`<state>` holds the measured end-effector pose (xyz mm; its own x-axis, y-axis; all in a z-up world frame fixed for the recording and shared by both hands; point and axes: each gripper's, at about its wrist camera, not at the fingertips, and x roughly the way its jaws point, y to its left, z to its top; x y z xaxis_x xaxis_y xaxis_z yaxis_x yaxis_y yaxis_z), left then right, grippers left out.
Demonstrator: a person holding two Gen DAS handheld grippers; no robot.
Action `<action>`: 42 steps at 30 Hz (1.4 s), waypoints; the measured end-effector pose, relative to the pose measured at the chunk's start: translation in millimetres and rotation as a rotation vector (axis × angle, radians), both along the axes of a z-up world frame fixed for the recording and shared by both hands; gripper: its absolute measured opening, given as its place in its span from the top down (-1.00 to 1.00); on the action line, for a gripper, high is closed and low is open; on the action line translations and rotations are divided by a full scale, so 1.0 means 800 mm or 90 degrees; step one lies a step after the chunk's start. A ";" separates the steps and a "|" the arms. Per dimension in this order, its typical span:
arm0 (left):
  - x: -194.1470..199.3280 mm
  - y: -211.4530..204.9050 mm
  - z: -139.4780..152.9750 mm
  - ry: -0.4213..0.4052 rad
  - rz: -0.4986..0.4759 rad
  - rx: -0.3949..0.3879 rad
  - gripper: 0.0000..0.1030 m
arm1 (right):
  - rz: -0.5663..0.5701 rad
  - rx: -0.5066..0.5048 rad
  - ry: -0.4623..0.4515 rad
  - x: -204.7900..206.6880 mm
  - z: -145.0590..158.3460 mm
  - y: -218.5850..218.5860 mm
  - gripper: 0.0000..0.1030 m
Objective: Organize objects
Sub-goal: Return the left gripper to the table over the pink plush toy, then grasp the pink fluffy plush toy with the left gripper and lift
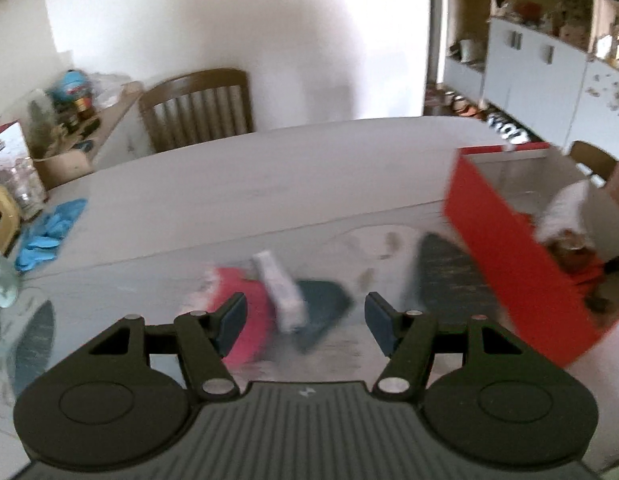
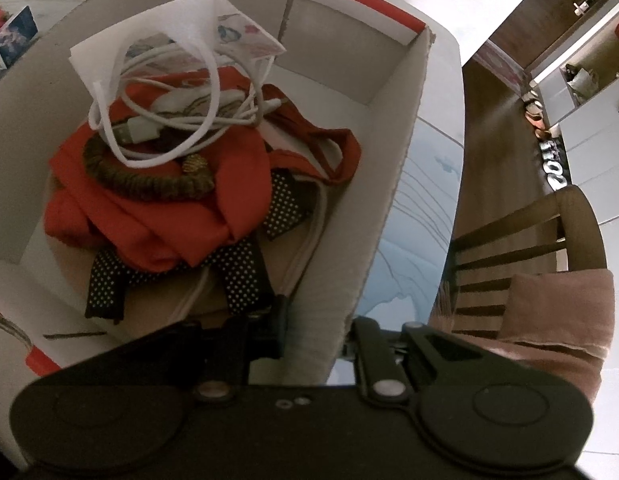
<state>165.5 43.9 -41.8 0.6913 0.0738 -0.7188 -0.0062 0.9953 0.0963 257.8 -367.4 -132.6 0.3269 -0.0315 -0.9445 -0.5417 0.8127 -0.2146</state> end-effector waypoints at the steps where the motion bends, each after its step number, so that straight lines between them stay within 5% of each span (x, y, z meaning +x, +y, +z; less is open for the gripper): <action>1: 0.005 0.011 -0.003 -0.002 0.012 0.010 -0.38 | 0.000 -0.002 0.000 0.000 0.000 0.001 0.73; 4: 0.020 0.042 -0.014 0.004 0.036 0.014 -0.58 | -0.005 -0.004 0.003 0.002 -0.001 0.002 0.73; 17: 0.071 0.075 -0.088 0.103 -0.024 0.009 -0.71 | -0.025 -0.027 0.009 0.009 -0.011 0.010 0.68; 28: 0.090 0.091 -0.114 0.101 -0.024 0.016 -0.71 | -0.039 -0.040 0.014 0.012 -0.018 0.014 0.67; 35: 0.084 0.101 -0.111 0.078 -0.024 0.000 -0.33 | -0.045 -0.048 0.014 0.014 -0.020 0.017 0.66; 42: 0.061 0.108 -0.084 0.057 -0.023 -0.013 -0.27 | -0.054 -0.050 0.010 0.014 -0.019 0.016 0.66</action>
